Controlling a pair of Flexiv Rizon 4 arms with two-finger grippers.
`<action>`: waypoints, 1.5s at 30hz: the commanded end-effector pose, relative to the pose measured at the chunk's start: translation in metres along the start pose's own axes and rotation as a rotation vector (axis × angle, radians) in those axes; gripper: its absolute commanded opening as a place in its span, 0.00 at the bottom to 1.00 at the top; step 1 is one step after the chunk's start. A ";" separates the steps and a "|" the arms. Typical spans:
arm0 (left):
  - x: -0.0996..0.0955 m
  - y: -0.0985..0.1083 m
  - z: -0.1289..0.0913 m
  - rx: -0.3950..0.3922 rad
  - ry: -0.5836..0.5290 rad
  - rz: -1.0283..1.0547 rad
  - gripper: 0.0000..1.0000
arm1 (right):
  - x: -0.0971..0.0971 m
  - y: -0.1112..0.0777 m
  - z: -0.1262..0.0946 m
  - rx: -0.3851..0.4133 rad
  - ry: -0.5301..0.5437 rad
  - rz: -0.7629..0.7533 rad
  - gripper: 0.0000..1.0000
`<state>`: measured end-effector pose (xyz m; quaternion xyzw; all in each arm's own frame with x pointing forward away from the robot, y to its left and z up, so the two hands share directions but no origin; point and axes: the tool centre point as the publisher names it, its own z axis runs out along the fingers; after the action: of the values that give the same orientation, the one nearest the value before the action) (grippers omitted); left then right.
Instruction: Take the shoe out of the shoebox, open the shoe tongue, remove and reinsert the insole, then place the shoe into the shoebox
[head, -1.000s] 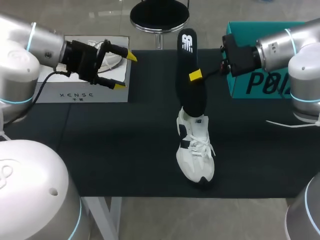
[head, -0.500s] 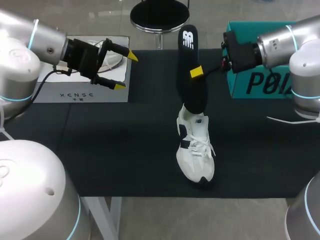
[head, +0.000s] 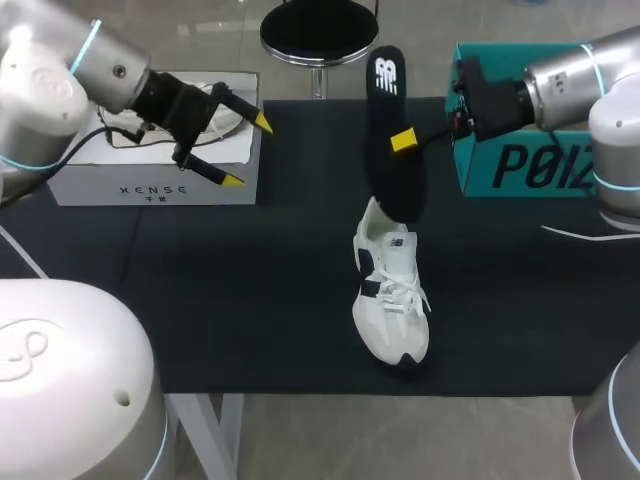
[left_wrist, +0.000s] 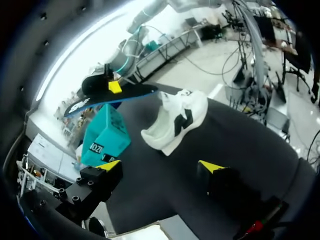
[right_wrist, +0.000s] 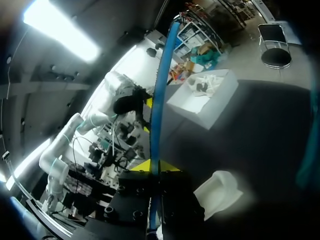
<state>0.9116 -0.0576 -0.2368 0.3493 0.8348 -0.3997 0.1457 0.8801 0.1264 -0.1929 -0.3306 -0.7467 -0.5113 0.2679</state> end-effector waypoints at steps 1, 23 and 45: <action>0.000 -0.001 0.000 -0.016 0.022 0.004 1.00 | 0.001 0.004 -0.009 0.019 -0.012 -0.001 0.00; -0.003 -0.003 -0.003 -0.079 0.040 0.016 1.00 | -0.023 0.008 -0.029 0.066 -0.083 -0.018 0.00; -0.003 -0.003 -0.003 -0.079 0.040 0.016 1.00 | -0.059 -0.007 0.005 -0.028 -0.176 -0.025 0.00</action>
<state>0.9117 -0.0580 -0.2320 0.3577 0.8491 -0.3602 0.1461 0.9170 0.1117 -0.2382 -0.3641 -0.7680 -0.4889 0.1964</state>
